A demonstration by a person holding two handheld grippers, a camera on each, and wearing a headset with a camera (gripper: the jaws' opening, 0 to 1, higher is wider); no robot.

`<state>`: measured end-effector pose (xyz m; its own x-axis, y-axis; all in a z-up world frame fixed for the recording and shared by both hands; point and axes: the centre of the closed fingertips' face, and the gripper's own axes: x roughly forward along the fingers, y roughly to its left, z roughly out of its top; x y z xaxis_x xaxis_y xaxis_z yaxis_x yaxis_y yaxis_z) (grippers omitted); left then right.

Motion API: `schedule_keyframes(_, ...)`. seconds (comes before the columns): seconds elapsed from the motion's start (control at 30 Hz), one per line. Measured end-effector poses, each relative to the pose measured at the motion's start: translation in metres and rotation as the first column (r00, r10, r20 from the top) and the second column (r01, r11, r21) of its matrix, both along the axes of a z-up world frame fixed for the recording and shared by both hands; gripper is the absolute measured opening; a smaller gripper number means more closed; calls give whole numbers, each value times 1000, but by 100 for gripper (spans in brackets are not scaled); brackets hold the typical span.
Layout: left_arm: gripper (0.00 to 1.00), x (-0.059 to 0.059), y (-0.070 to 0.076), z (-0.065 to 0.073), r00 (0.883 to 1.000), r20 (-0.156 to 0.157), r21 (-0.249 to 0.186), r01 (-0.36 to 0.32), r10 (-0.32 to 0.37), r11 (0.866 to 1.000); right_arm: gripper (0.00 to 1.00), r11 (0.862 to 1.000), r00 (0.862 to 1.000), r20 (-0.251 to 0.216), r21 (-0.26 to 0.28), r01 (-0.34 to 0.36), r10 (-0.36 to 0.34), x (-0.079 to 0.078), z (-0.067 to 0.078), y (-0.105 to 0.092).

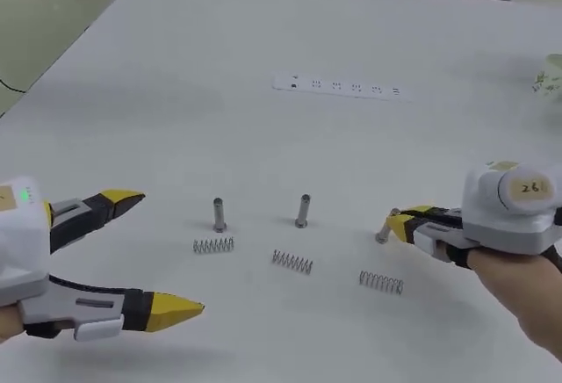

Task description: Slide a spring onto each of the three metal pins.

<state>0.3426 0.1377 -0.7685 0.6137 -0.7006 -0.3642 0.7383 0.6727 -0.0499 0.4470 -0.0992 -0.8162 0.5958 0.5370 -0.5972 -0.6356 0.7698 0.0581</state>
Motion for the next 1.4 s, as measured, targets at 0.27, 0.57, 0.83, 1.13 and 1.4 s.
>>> schedule_keyframes(0.27, 96, 0, -1, 0, 1000, -3, -5, 0, 0, 1000, 5, 1000, 1000, -7, -2, -2, 2, -3, 0, 2)
schedule_keyframes(0.57, 96, 0, 1, 0, 1000, -3, -6, -5, 5, 1000, 5, 1000, 999, -34, 11, 11, -11, -4, -1, 1)
schedule_keyframes(0.83, 96, -1, -1, -1, 1000, -7, -8, 1, -1, 1000, 6, 1000, 999, -41, 12, 13, -13, -5, 0, 0)
schedule_keyframes(1.13, 96, -1, 4, -4, 1000, -17, -4, -8, 8, 1000, 14, 999, 999, -47, 34, 25, -23, -6, 1, 1)
schedule_keyframes(1.4, 96, -2, 4, -4, 1000, -20, -5, -11, 11, 1000, 15, 999, 998, -49, 38, 29, -27, -5, 1, 1)
